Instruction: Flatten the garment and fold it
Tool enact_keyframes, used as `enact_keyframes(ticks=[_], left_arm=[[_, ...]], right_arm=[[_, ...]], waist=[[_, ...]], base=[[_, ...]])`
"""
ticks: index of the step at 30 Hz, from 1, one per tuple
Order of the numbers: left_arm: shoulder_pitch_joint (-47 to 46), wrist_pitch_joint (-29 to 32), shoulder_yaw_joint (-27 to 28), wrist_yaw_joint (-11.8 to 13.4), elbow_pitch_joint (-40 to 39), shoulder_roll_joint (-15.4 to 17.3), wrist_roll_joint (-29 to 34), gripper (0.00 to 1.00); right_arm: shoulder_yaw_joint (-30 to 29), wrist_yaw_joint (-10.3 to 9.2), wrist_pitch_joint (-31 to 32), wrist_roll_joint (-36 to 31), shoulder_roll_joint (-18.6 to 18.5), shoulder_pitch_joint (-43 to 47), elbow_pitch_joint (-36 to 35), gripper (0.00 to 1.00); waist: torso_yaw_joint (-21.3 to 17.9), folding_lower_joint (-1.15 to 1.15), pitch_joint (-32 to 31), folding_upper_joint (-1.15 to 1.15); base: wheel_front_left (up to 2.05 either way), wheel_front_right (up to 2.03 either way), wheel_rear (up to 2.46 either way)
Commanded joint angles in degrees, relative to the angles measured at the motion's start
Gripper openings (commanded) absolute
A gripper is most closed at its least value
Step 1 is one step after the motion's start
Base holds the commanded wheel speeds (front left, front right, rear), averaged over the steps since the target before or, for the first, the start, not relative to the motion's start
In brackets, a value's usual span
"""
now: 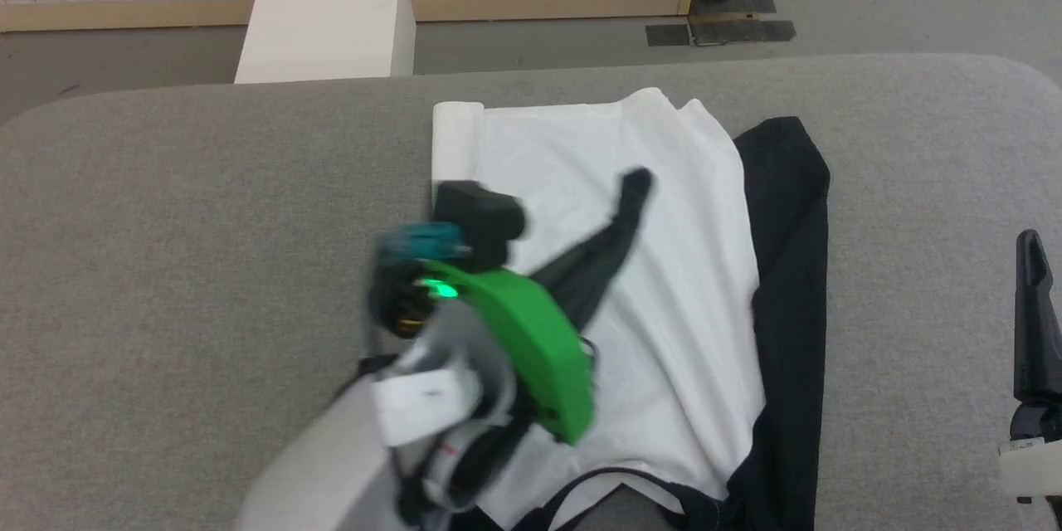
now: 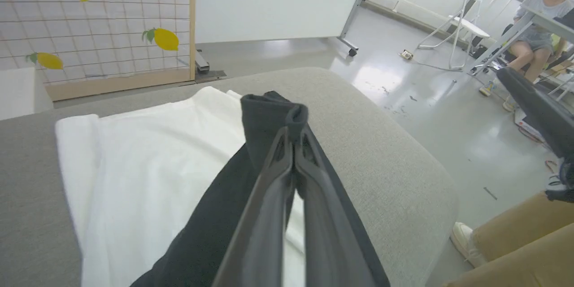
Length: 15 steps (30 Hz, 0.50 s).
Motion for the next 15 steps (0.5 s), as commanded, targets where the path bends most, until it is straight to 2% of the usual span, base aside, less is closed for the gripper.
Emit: enact_keyframes(ticks=[1,4,8,11,15], left_arm=[[-1.56,-0.09,-1.54,-0.99,2.33,-1.81,0.93,0.0],[-3.1,-0.85,-5.85,-2.81,9.0,-6.94,1.43,0.0],[-4.53,-2.24,-10.74,-5.34,17.38,-11.57,2.18,0.0],[-5.17,-3.36,-14.16,-6.91,22.44,-13.3,1.84,0.0],[-6.55,-5.74,-18.09,-7.56,28.33,-14.01,0.88,0.0]], right_arm=[[0.18,-0.08,0.06,0.14,0.13,-1.0,-0.02,1.0],[0.14,-0.08,-0.25,0.5,0.13,-1.05,0.28,1.0],[0.29,-0.08,-0.67,0.83,0.13,-1.65,0.57,1.0],[0.63,-0.08,-0.94,1.01,0.13,-2.17,0.9,1.0],[1.43,-0.08,-1.24,1.22,0.13,-2.83,1.68,1.0]], waist=[[-0.62,0.01,0.72,0.0],[-1.15,0.01,1.6,0.0],[-2.32,0.01,3.0,0.0],[-3.08,0.01,3.77,0.0],[-4.28,0.01,4.59,0.0]], base=[[0.0,0.0,0.0],[0.0,0.0,0.0],[0.0,0.0,0.0],[0.0,0.0,0.0],[0.0,0.0,0.0]])
